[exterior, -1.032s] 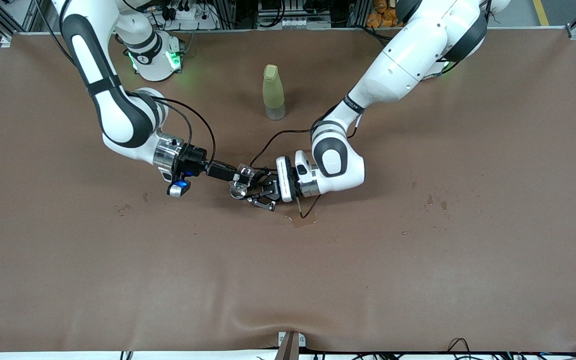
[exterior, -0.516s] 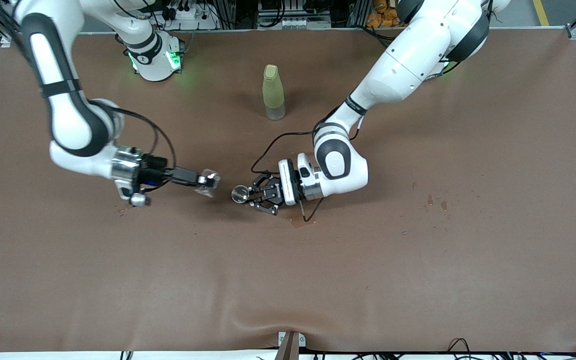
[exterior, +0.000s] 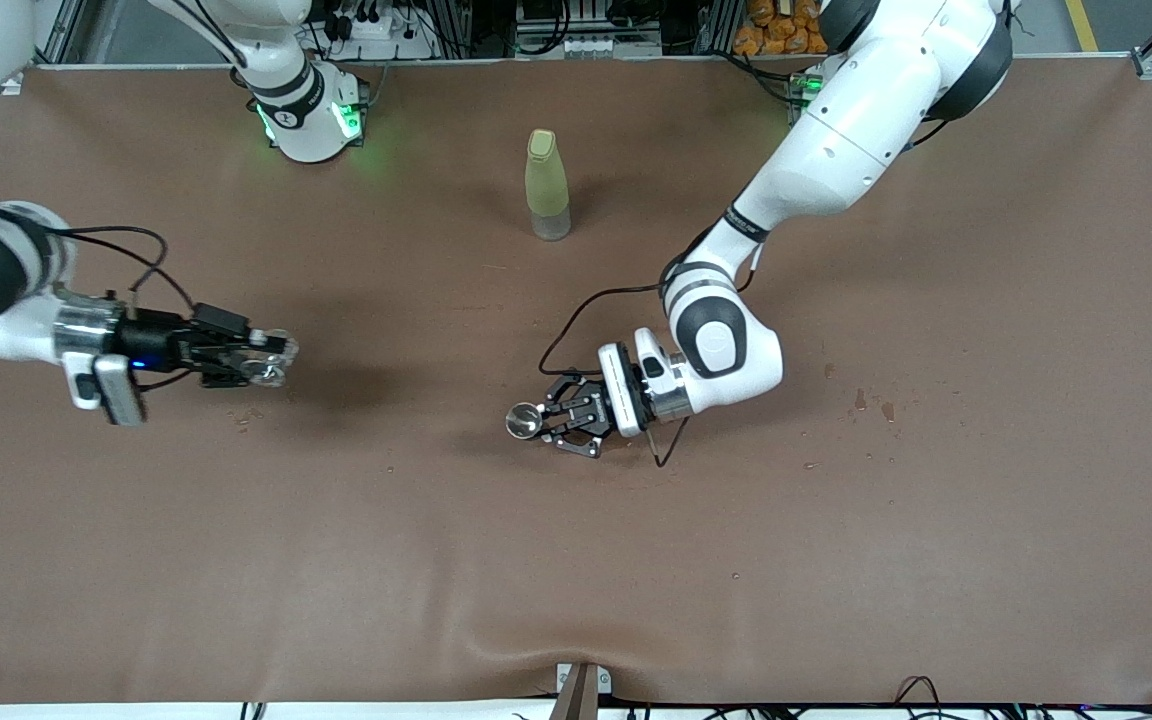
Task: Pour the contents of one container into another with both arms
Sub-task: 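Upright the beaker and move both grippers apart to their sides, then set the beaker down with the right gripper while the left gripper lowers the jigger, then open the right gripper and withdraw it while the left gripper releases the jigger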
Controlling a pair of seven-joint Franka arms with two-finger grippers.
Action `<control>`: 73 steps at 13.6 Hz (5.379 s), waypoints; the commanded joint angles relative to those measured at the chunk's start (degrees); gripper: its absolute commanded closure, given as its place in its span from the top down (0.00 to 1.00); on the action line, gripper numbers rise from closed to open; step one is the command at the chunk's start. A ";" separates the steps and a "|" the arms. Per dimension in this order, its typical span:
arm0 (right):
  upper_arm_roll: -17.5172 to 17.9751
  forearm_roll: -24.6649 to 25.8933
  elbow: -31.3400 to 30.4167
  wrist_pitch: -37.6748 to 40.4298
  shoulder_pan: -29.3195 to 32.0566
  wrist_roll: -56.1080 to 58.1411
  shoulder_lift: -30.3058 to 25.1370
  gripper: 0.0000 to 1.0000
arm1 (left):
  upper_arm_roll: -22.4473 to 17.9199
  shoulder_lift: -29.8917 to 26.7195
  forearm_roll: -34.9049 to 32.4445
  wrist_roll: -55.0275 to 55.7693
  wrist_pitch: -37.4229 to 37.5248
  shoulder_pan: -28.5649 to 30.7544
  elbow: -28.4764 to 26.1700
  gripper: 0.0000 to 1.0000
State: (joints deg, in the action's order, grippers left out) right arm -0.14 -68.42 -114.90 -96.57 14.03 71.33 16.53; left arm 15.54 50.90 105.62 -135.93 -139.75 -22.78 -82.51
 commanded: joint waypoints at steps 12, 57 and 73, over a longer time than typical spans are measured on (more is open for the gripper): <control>1.11 3.55 13.37 7.17 20.51 80.63 27.74 0.00 | 0.45 -6.78 -34.93 1.01 34.78 30.58 -8.98 0.00; 1.03 51.60 34.93 11.32 -6.37 -50.29 -1.57 1.00 | -0.25 -1.25 -56.31 -15.25 47.55 58.38 -18.39 0.00; -7.06 68.68 32.55 12.72 -10.86 -74.40 -11.34 1.00 | -2.44 -1.86 -61.14 -17.53 46.23 58.29 -14.35 0.91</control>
State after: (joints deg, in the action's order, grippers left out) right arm -6.74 -0.79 -81.05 -84.05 4.43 -1.30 7.32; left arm 13.67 49.47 46.84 -152.80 -93.37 35.41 -98.62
